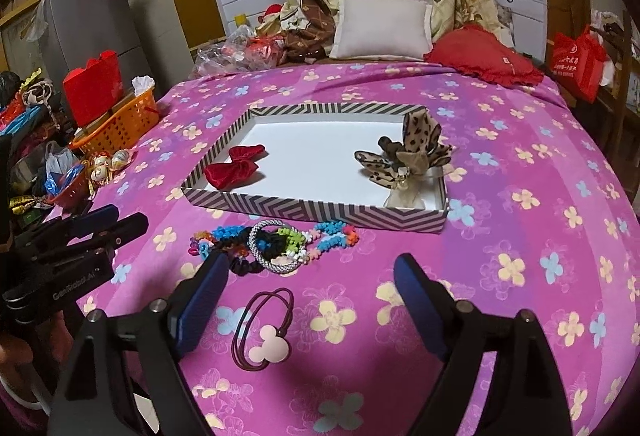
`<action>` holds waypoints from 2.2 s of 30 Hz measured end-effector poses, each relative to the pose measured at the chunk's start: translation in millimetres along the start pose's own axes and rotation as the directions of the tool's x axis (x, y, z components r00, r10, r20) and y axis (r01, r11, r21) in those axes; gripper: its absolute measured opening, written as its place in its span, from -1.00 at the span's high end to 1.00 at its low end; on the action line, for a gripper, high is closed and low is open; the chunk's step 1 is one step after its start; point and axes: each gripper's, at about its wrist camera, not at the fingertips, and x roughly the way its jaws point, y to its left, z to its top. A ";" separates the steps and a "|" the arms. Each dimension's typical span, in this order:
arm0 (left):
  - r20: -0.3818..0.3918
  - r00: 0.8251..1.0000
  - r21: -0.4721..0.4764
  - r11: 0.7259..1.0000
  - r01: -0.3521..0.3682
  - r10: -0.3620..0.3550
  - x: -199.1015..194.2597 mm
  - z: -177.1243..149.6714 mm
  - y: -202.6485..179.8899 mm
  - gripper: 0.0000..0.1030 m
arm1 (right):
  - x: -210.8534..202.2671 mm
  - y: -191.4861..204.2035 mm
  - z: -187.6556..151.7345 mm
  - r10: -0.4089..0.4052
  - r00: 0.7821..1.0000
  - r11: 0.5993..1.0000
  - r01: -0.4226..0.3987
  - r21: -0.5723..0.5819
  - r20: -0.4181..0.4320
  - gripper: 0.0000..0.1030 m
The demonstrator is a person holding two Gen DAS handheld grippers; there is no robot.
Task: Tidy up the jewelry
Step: 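Withdraw both tools from the tray back toward the jewelry pile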
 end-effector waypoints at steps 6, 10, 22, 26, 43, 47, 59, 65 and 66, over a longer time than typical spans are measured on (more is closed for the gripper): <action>-0.015 1.000 -0.012 1.000 0.020 -0.020 1.1 -2.9 -1.0 0.39 | -3.7 0.0 -0.1 -0.025 1.000 1.000 0.025 -0.006 -0.003 -0.71; -0.017 1.000 -0.011 1.000 0.019 -0.019 1.7 -3.9 -1.9 0.39 | -1.9 -1.6 0.8 -0.040 0.999 0.999 0.040 0.003 -0.011 -0.72; -0.032 0.999 -0.009 1.000 0.020 -0.020 7.5 -6.5 -4.3 0.39 | 4.5 -5.0 -0.4 -0.045 0.999 0.999 0.045 0.008 -0.028 -0.72; -0.039 0.999 -0.007 1.000 0.019 -0.020 9.9 -7.2 -4.2 0.39 | 7.0 -6.6 -1.5 -0.047 0.998 0.999 0.047 0.013 -0.035 -0.72; -0.054 0.998 -0.015 1.000 0.022 -0.023 16.2 -8.1 -2.2 0.39 | 13.6 -9.3 -2.5 -0.042 0.998 0.999 0.043 0.015 -0.050 -0.72; -0.057 0.998 -0.014 1.000 0.022 -0.022 17.7 -8.0 -2.3 0.39 | 15.9 -8.7 -2.1 -0.041 0.998 0.999 0.042 0.012 -0.053 -0.72; -0.079 0.996 -0.047 0.998 0.039 -0.043 24.5 -8.1 16.7 0.39 | 19.5 -12.7 -3.0 -0.049 0.997 0.999 0.050 0.016 -0.068 -0.72; -0.115 0.989 -0.115 0.991 0.076 -0.089 33.6 -13.9 42.7 0.39 | 22.2 -14.4 -3.6 -0.048 0.996 0.999 0.049 0.012 -0.077 -0.72; -0.119 0.989 -0.127 0.989 0.077 -0.092 35.4 -15.4 47.9 0.39 | 23.8 -15.1 -4.2 -0.049 0.996 0.999 0.050 0.008 -0.081 -0.72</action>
